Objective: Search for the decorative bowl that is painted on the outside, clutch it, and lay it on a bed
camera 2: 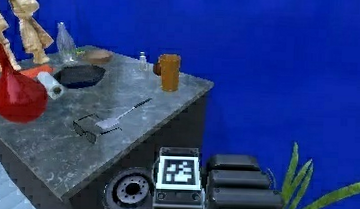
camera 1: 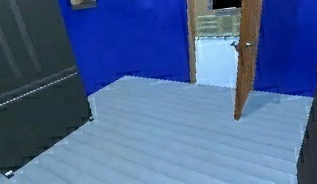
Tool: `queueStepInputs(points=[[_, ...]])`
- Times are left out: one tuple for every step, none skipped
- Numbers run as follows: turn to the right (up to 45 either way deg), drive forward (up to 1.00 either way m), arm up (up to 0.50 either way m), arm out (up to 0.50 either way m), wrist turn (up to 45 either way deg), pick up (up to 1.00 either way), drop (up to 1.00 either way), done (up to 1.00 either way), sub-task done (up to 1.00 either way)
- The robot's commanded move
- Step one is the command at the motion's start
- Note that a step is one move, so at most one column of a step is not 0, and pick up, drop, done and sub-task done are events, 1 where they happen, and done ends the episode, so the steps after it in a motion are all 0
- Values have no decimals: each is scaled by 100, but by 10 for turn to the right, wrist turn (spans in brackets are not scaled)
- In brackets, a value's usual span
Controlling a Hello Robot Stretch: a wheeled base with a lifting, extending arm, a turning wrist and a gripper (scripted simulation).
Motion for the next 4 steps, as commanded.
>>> queueStepInputs(points=[[0, 30, 0, 0, 0, 0, 0, 0, 0], [120, 0, 0, 0, 0, 0, 0, 0, 0], [0, 100, 0, 0, 0, 0, 0, 0, 0], [0, 95, 0, 0, 0, 0, 0, 0, 0]])
